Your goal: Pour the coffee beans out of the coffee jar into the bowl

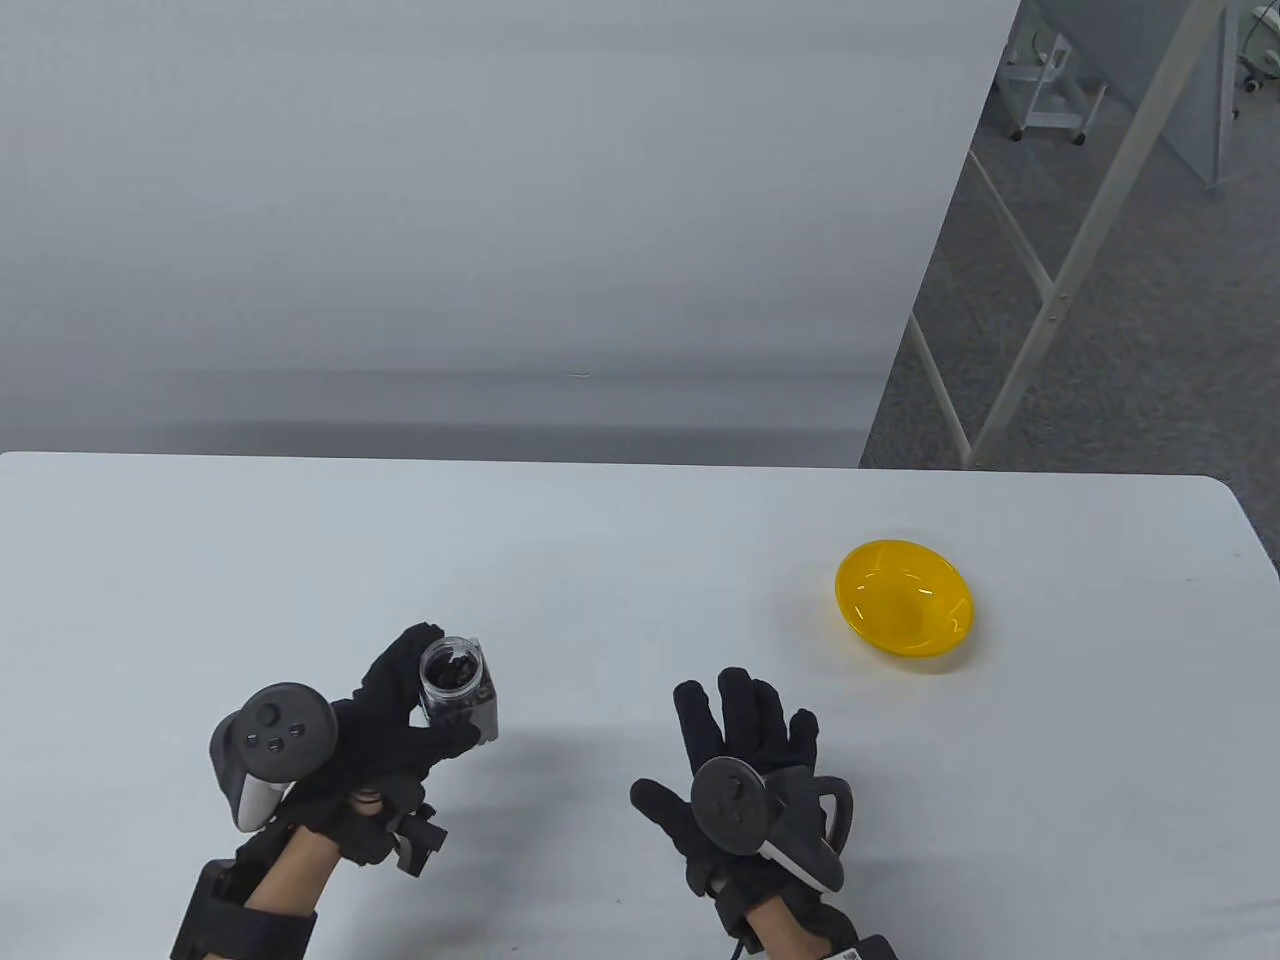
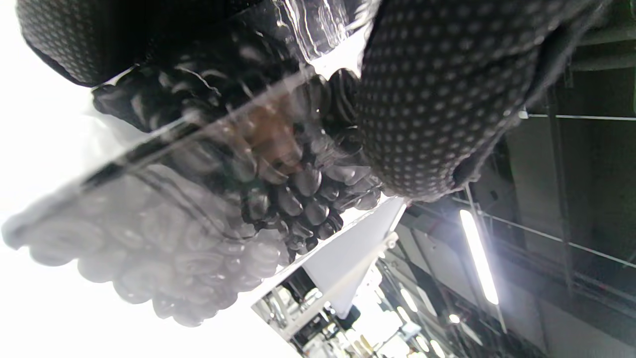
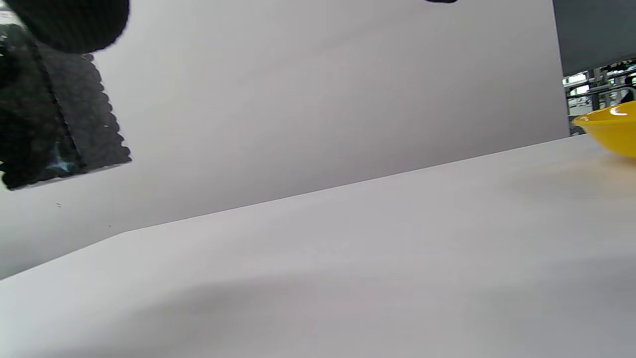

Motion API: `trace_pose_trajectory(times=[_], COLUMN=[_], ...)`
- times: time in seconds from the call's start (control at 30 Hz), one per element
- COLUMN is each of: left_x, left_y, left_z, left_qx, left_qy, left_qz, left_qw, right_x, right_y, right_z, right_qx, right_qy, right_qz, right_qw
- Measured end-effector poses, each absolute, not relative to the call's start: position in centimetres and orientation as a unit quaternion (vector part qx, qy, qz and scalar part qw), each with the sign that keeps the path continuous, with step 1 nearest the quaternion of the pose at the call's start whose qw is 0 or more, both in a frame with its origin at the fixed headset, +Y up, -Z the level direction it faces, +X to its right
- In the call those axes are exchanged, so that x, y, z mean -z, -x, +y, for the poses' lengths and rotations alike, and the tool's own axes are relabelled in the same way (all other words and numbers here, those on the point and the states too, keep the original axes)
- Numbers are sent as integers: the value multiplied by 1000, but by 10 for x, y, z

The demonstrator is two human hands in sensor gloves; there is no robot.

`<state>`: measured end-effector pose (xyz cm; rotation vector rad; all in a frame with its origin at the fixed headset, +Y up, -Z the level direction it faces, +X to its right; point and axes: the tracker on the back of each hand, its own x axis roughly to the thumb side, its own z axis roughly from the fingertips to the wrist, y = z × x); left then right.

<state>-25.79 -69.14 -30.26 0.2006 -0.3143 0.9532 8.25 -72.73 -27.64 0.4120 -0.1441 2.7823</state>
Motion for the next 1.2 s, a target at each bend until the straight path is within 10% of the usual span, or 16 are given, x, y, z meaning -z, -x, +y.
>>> trace_pose_trajectory(times=[1.2], left_x=[290], left_y=[200], left_z=[-707], left_qx=[-535], left_qy=[-5], left_qz=[-258], left_qw=[804], right_x=[294], right_y=[-33], right_z=[-738], right_qx=[-776], right_qy=[-315], right_qz=[60], right_qw=[543])
